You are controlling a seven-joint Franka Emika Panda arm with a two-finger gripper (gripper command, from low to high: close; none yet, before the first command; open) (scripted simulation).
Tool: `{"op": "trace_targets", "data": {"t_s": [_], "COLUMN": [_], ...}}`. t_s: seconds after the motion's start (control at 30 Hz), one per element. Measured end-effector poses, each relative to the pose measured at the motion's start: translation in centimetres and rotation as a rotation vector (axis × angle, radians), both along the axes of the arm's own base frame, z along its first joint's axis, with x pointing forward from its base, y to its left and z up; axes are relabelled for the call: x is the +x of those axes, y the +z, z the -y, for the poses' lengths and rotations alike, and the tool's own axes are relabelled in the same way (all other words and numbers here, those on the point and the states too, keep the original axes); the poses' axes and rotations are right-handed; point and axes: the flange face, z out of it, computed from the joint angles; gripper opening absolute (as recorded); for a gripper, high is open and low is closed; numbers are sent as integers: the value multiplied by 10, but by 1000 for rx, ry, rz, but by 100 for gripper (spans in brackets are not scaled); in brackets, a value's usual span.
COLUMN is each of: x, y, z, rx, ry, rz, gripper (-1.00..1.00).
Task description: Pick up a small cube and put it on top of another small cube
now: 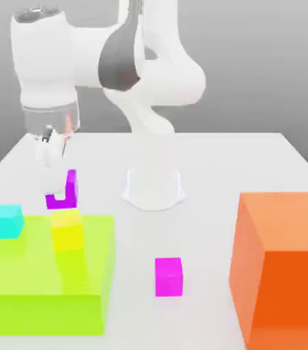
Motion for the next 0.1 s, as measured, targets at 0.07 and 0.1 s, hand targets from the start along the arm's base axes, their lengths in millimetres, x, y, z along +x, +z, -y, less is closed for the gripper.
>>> {"op": "trace_targets", "data": {"t_s": [0.07, 0.1], "x": [0, 0], "y": [0, 0], "z": [0, 0], "rx": [0, 0], "ry": [0, 0], "rz": [0, 0], "gripper": [100, 100]}}
